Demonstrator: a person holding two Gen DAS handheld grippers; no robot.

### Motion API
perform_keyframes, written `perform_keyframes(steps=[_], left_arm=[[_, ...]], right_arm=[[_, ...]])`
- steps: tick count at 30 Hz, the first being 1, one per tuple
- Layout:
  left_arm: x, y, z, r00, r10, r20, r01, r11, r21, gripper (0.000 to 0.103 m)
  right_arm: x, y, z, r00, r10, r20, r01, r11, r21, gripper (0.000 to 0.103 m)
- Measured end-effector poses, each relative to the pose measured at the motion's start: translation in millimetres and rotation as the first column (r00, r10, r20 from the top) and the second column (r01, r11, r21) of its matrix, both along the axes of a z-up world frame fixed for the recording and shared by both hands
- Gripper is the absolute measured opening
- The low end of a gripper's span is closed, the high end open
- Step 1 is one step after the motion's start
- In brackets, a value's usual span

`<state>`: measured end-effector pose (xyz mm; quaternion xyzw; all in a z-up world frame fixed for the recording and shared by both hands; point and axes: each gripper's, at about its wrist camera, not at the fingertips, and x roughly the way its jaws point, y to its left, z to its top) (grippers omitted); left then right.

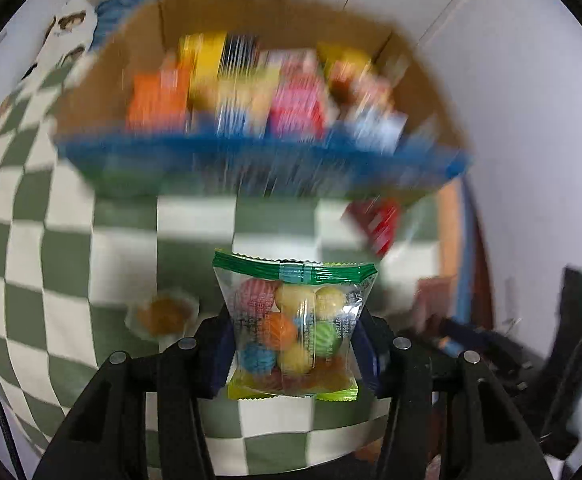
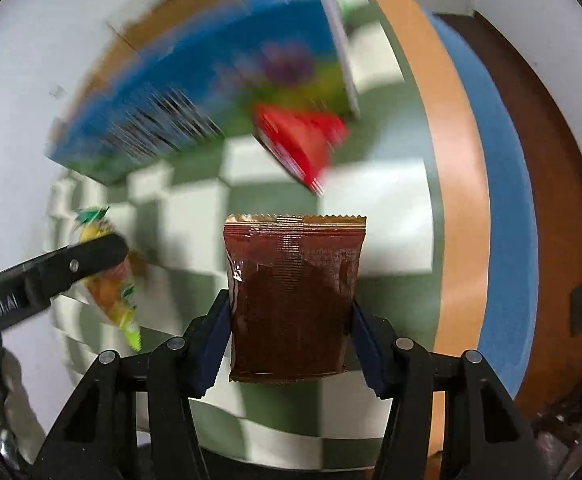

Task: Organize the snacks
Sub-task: 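Carry both packets into the box and open both tools to release them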

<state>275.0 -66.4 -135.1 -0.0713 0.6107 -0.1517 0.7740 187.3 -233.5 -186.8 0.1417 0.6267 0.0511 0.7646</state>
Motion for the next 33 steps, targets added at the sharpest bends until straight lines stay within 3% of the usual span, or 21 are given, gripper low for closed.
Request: perform_keyframes(steps=[3, 6, 12, 19, 22, 28, 30, 33], left_arm=[[26.3, 6.2, 44.1, 0.997, -0.008, 0.079, 0.010, 1.000, -0.022, 0.049], [64.0, 12.2, 69.6, 0.991, -0.006, 0.133, 0.001, 0.999, 0.037, 0.049], [155.4, 38.0, 53.3, 0.996, 0.020, 0.081, -0.034, 0.985, 0.172, 0.049], [255.3, 64.4, -23.1, 0.996, 0.047, -0.070, -0.021, 0.944, 0.329, 0.049], [278.8, 70.4, -44.2, 0.993, 0.054, -0.107, -0.014, 0.940, 0.342, 0.049], [304.5, 74.9, -64.9, 0.986, 0.066, -0.152, -0.010, 0.939, 0.344, 0.049], [309.8, 76.9, -67.4, 0.985, 0.078, -0.157, -0.021, 0.942, 0.334, 0.054], [310.5, 76.4, -64.8, 0.983, 0.086, -0.161, -0.035, 0.956, 0.292, 0.074]], right_arm=[[20.0, 0.2, 46.0, 0.996, 0.012, 0.085, -0.017, 0.998, 0.063, 0.059], [55.0, 3.9, 82.8, 0.988, 0.026, 0.150, -0.043, 0.993, 0.106, 0.059], [155.5, 24.1, 102.9, 0.977, 0.075, 0.198, -0.092, 0.993, 0.074, 0.059], [280.2, 42.7, 51.2, 0.989, 0.142, 0.033, -0.141, 0.990, -0.018, 0.059], [317.2, 51.6, 20.9, 0.985, 0.163, -0.047, -0.166, 0.985, -0.057, 0.059], [350.3, 52.8, -15.5, 0.976, 0.164, -0.142, -0.177, 0.980, -0.088, 0.060], [352.5, 59.3, -21.7, 0.978, 0.137, -0.155, -0.152, 0.984, -0.091, 0.081], [358.5, 57.0, -24.9, 0.982, 0.118, -0.147, -0.134, 0.986, -0.102, 0.095]])
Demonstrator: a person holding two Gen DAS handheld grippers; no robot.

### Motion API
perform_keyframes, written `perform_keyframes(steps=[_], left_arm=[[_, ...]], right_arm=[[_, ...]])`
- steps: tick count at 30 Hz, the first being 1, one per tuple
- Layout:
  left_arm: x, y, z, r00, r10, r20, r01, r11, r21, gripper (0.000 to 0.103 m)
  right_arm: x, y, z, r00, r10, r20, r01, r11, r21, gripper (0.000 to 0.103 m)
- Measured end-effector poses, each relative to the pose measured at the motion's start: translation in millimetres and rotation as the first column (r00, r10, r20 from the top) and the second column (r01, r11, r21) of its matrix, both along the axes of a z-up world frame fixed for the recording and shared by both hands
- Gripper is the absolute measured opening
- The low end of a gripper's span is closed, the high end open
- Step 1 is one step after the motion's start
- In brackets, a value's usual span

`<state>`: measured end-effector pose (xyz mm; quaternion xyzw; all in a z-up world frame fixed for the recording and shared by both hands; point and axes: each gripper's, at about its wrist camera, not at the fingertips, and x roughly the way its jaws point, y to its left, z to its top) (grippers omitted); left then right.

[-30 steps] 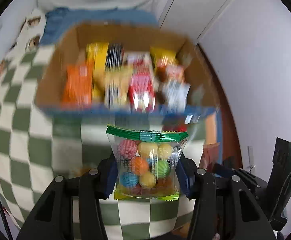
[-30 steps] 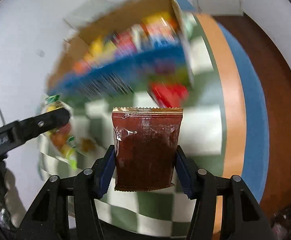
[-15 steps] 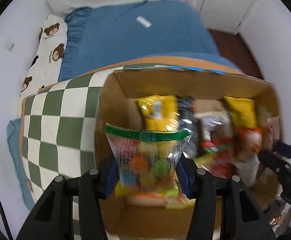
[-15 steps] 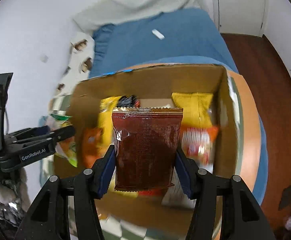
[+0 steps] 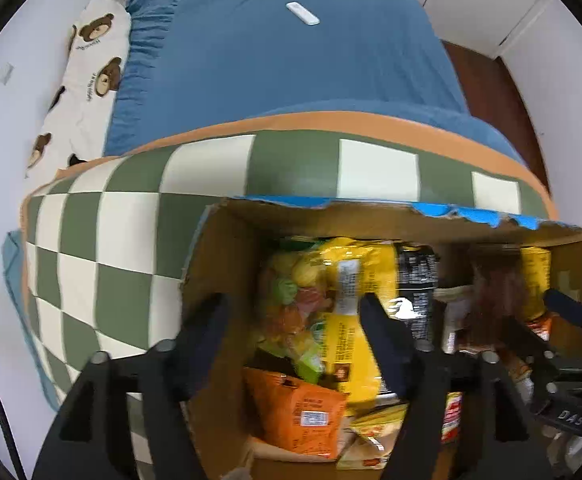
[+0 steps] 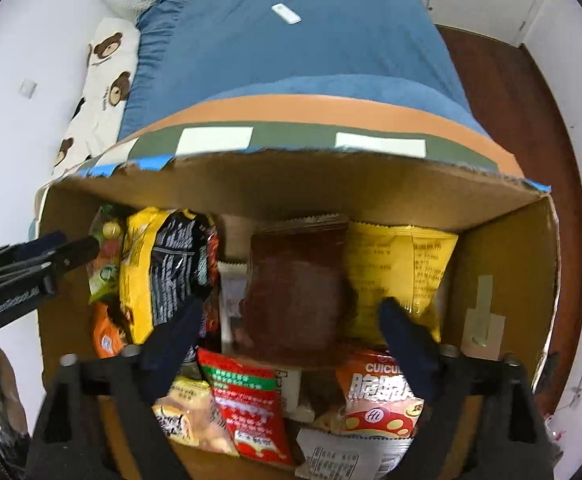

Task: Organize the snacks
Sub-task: 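Carry both packets into the box and open both tools to release them, then move both tools back toward the last snacks on the blanket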

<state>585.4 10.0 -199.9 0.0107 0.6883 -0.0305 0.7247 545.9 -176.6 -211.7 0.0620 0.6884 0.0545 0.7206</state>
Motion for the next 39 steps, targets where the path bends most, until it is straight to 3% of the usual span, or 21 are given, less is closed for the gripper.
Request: perform_keyframes(steps=[2, 6, 11, 18, 24, 30, 39], left_arm=[[-2.8, -5.6, 2.0, 1.000, -0.012, 0.002, 0.012, 1.000, 0.002, 0.091], [-8.1, -15.0, 3.4, 0.999, -0.028, 0.017, 0.027, 0.999, 0.025, 0.091], [-20.3, -17.8, 11.9, 0.999, -0.019, 0.038, 0.019, 1.000, -0.001, 0.091], [-53.8, -19.3, 42.5, 0.991, 0.008, 0.135, -0.003, 0.999, -0.036, 0.091], [-95.6, -22.6, 72.8, 0.965, 0.006, 0.262, 0.002, 1.000, -0.031, 0.091], [-138.5, -24.2, 94.6, 0.942, 0.000, 0.337, 0.014, 0.999, -0.040, 0.091], [-198.9, -24.4, 135.5, 0.889, 0.007, 0.458, 0.019, 0.998, -0.053, 0.091]], right_arm=[[2.1, -1.0, -0.4, 1.000, -0.003, 0.001, 0.003, 1.000, 0.001, 0.095], [5.1, 0.6, -0.2, 1.000, -0.010, 0.015, 0.010, 1.000, -0.015, 0.096], [-9.2, 1.4, 15.6, 0.999, -0.010, 0.038, 0.011, 0.999, -0.041, 0.097], [-35.8, -0.7, 42.4, 0.992, 0.000, 0.124, 0.008, 0.998, -0.066, 0.097], [-71.8, 0.0, 67.1, 0.978, 0.022, 0.209, -0.004, 0.996, -0.087, 0.097], [-114.3, -0.1, 90.3, 0.960, 0.022, 0.278, 0.002, 0.996, -0.087, 0.097], [-180.6, -6.2, 139.9, 0.910, -0.012, 0.413, 0.044, 0.997, -0.067, 0.097]])
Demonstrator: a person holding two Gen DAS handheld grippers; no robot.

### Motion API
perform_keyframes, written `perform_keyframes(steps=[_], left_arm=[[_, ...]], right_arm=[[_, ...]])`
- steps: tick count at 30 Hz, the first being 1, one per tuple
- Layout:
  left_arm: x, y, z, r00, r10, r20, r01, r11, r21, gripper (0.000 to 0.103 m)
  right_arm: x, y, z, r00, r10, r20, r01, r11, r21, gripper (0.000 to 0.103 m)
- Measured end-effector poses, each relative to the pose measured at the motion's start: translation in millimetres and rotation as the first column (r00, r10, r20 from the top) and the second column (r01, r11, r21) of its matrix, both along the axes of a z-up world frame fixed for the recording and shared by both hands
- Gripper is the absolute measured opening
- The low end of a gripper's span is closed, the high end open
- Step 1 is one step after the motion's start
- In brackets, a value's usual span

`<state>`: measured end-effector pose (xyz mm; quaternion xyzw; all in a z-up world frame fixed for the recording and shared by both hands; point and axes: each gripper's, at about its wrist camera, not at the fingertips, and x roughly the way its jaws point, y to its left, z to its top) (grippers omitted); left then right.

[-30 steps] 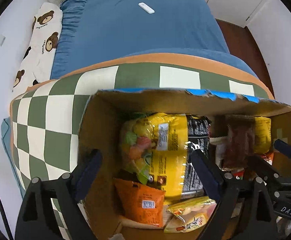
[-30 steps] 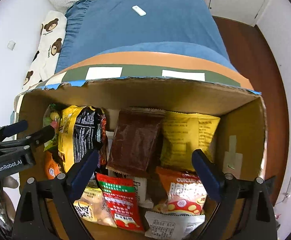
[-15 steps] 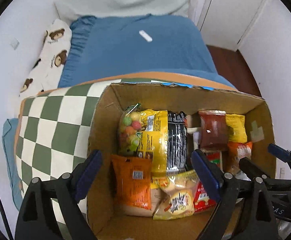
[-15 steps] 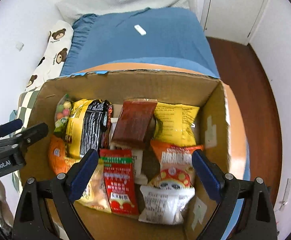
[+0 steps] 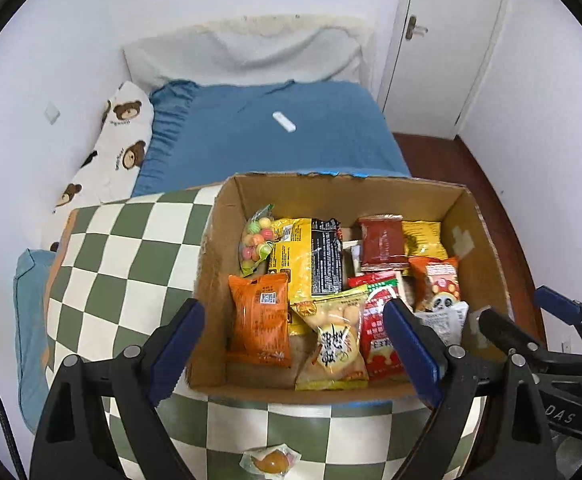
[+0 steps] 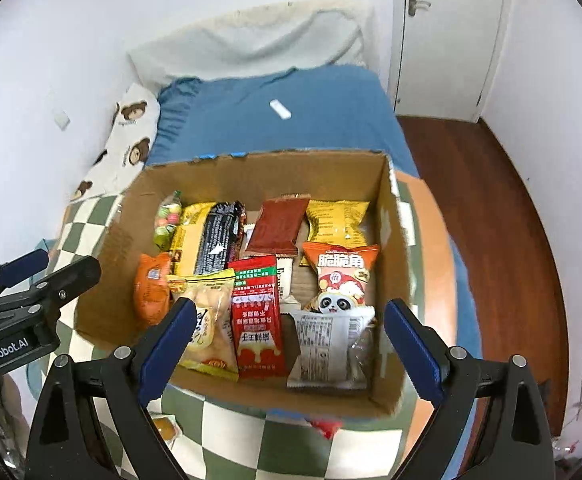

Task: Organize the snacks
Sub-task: 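Move both tools back toward the last snacks on the blanket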

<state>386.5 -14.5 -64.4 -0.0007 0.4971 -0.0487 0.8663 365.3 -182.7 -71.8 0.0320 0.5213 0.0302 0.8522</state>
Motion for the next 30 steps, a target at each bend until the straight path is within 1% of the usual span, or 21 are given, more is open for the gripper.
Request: perform_keyframes(steps=[4, 10, 14, 21, 25, 28, 30], left_arm=[[-26.0, 3.9, 13.2, 0.999, 0.006, 0.042, -0.005, 1.000, -0.008, 0.091], [-71.2, 9.6, 35.9, 0.992, 0.015, 0.125, -0.015, 1.000, -0.002, 0.091], [-95.4, 11.7, 46.8, 0.988, 0.010, 0.152, -0.010, 1.000, -0.004, 0.091], [-123.3, 14.6, 62.5, 0.980, 0.013, 0.196, -0.013, 1.000, -0.002, 0.091], [-133.1, 15.9, 65.0, 0.980, 0.022, 0.199, -0.020, 1.000, -0.013, 0.091], [-134.0, 18.9, 60.0, 0.982, 0.034, 0.187, -0.032, 0.999, -0.010, 0.091], [-132.4, 21.0, 50.2, 0.985, 0.043, 0.166, -0.044, 0.999, 0.003, 0.091]], right_arm=[[-34.6, 0.6, 27.2, 0.997, -0.003, 0.076, 0.004, 1.000, -0.013, 0.097], [-77.4, 3.5, 55.7, 0.988, -0.005, 0.153, 0.011, 0.999, -0.034, 0.097], [-102.6, 4.8, 70.7, 0.982, -0.012, 0.189, 0.019, 0.999, -0.037, 0.097], [-132.9, 11.8, 85.1, 0.974, -0.003, 0.227, 0.009, 1.000, -0.024, 0.097], [-142.7, 15.1, 92.8, 0.970, -0.001, 0.242, 0.003, 1.000, -0.008, 0.097], [-144.1, 14.1, 89.5, 0.973, 0.002, 0.229, -0.007, 1.000, 0.021, 0.097], [-141.7, 8.9, 78.8, 0.981, 0.002, 0.195, -0.014, 0.998, 0.061, 0.097]])
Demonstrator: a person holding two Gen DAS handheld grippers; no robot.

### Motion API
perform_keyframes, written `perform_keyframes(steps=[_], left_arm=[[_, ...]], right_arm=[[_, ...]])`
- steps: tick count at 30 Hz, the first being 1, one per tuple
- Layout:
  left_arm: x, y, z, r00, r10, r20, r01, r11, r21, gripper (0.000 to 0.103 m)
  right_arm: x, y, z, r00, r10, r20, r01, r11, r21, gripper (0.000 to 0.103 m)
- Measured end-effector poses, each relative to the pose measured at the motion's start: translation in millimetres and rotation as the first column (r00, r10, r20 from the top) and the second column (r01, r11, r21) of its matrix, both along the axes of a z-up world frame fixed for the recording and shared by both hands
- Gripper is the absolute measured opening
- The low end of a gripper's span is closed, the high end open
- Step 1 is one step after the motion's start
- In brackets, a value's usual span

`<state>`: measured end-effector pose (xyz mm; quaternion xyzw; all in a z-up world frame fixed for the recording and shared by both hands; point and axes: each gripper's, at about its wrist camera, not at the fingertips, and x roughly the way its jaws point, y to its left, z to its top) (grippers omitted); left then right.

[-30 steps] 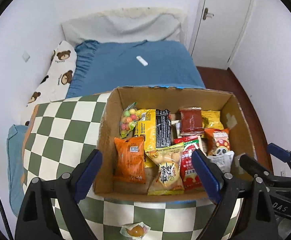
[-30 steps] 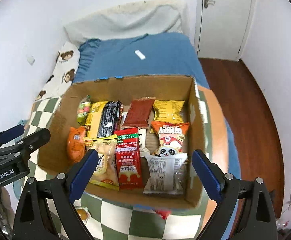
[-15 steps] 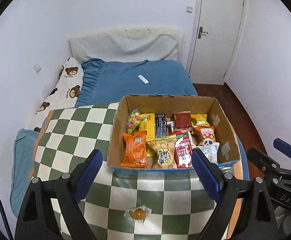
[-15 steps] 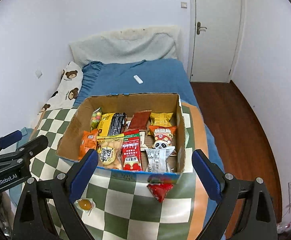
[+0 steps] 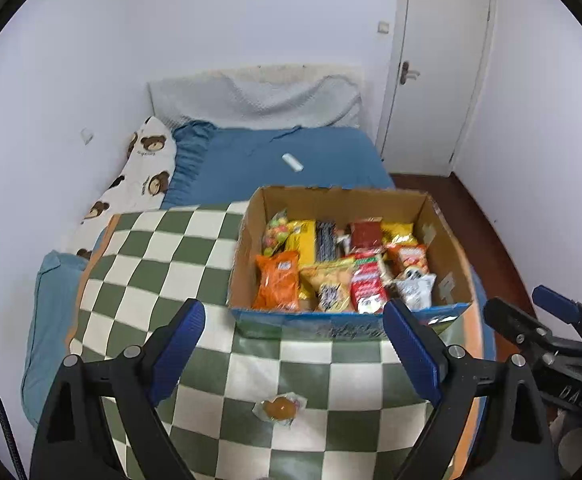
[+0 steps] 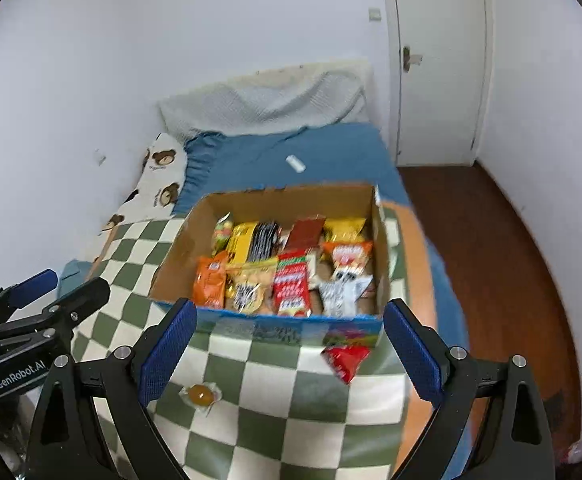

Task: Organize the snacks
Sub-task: 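Move both tools back toward the last snacks on the blanket, then grasp the wrapped orange candy with the left tool while the right tool grasps the red packet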

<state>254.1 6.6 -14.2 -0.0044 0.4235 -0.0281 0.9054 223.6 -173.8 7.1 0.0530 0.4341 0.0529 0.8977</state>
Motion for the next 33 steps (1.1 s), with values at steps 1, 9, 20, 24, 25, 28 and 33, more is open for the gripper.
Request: perform_keyframes(steps=[1, 9, 20, 24, 25, 28, 33], left_arm=[[1.1, 1.6, -8.0, 1.000, 0.006, -0.023, -0.006, 1.000, 0.006, 0.091], [11.6, 25.0, -113.7, 0.950, 0.085, -0.300, -0.075, 0.996, 0.046, 0.091], [8.6, 34.0, -222.5, 0.815, 0.080, -0.573, -0.103, 0.995, -0.007, 0.091], [9.8, 28.5, -237.3, 0.799, 0.046, -0.600, -0.093, 0.995, -0.048, 0.091], [10.8, 26.9, -241.5, 0.795, 0.040, -0.605, -0.094, 0.994, -0.058, 0.091], [15.0, 20.9, -253.7, 0.789, 0.019, -0.614, -0.087, 0.993, -0.081, 0.083], [25.3, 10.9, -272.8, 0.782, 0.000, -0.623, -0.063, 0.995, -0.079, 0.058]], right_arm=[[1.5, -4.8, -8.9, 1.000, -0.003, -0.023, 0.004, 1.000, 0.027, 0.096], [28.3, -50.4, -129.9, 0.961, -0.067, -0.269, 0.094, 0.992, 0.087, 0.064], [79.5, -57.1, -251.1, 0.875, -0.150, -0.461, 0.203, 0.977, 0.069, 0.064], [72.7, -39.7, -249.0, 0.901, -0.104, -0.420, 0.115, 0.993, 0.001, 0.055], [67.9, -35.5, -246.8, 0.906, -0.088, -0.414, 0.090, 0.996, -0.016, 0.055], [49.1, -22.6, -239.5, 0.917, -0.040, -0.398, 0.023, 0.999, -0.046, 0.055], [18.8, -8.8, -244.8, 0.902, 0.001, -0.431, -0.010, 1.000, -0.020, 0.055]])
